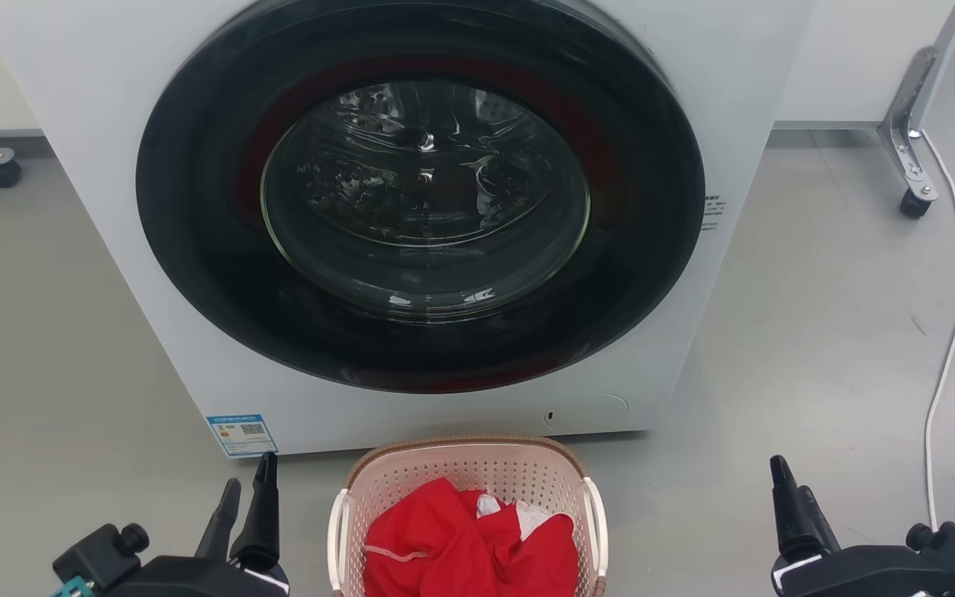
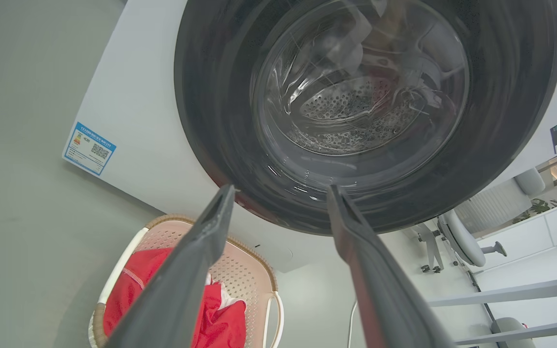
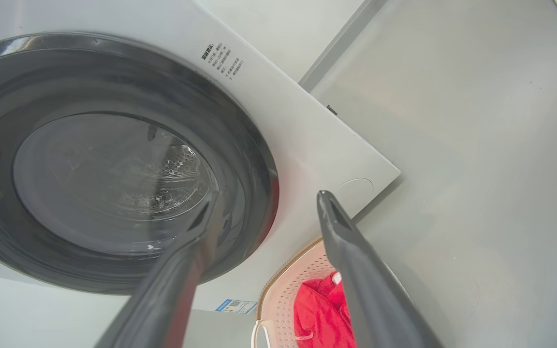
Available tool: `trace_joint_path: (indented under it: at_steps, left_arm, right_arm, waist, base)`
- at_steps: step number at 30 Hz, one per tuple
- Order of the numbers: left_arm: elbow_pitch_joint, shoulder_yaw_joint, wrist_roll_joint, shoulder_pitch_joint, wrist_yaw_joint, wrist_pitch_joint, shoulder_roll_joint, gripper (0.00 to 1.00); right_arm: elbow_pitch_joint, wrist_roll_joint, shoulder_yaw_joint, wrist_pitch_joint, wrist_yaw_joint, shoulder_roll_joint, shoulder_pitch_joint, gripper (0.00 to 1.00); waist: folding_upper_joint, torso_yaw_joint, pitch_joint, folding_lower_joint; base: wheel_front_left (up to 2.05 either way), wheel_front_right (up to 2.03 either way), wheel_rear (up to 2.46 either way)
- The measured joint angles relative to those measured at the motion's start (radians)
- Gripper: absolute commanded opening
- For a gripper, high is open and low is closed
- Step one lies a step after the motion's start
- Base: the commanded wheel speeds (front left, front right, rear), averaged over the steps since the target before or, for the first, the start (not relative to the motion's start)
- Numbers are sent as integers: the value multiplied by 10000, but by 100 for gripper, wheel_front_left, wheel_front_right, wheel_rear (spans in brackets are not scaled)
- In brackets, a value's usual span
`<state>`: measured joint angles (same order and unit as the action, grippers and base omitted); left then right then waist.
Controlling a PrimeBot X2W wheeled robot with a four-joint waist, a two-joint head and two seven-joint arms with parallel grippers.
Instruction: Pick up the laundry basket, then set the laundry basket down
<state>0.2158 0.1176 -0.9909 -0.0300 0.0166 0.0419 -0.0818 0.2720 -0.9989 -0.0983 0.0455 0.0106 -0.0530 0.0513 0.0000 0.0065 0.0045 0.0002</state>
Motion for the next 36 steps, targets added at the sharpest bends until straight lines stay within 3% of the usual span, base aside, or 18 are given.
trace_joint_path:
  at_steps: [36]
  left_arm:
    - [-997,874,5875,597,-888,1361,-291,100]
  right_arm:
    - [-564,5703,-865,1325,-861,-27,-47,100]
  waist:
    - [0,11,-153,-2]
  base:
    - [0,0,0]
